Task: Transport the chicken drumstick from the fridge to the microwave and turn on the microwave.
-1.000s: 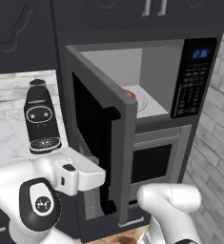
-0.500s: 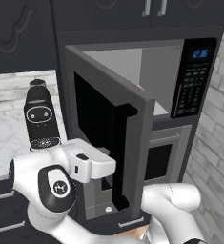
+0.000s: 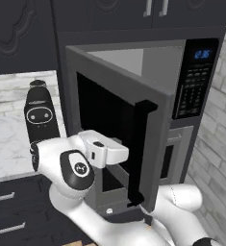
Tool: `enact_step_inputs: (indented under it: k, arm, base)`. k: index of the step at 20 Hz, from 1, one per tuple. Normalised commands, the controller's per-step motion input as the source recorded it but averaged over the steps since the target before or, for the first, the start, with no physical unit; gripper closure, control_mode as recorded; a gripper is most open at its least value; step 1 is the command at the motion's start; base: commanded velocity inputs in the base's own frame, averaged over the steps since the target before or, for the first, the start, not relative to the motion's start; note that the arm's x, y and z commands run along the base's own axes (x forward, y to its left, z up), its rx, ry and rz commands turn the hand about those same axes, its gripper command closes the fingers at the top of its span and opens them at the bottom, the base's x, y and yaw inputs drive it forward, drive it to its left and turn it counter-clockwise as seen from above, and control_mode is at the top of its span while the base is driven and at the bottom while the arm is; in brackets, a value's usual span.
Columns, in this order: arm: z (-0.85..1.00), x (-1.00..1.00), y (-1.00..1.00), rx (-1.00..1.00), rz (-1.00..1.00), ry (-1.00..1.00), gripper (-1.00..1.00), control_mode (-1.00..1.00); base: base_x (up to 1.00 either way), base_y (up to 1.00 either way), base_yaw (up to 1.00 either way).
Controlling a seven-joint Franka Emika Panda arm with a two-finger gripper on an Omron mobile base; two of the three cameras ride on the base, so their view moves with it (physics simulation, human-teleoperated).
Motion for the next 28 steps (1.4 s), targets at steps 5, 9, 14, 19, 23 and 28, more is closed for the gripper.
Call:
enact_step_inputs:
  k: [5, 9, 14, 19, 23, 28]
  arm:
    - [0.0, 0.57, -0.45, 0.0, 0.0, 0.0, 1.0, -1.0]
    - [0.0, 0.64, -0.47, 0.0, 0.0, 0.0, 1.0, -1.0]
    - [0.0, 0.62, -0.42, 0.0, 0.01, 0.0, 1.0, -1.0]
    - [0.0, 0.51, -0.29, 0.0, 0.05, -0.01, 1.0, -1.0]
    - [0.0, 0.26, -0.16, 0.0, 0.07, -0.06, 1.0, -1.0]
    - [0.0, 0.21, -0.2, 0.0, 0.11, -0.05, 1.0, -1.0]
  base:
    - [0.0, 0.0, 0.0]
    - [0.0, 0.0, 0.0]
    - [0.0, 0.0, 0.0]
    - [0.0, 0.0, 0.0]
    - [0.0, 0.0, 0.0]
    - [0.0, 0.0, 0.0]
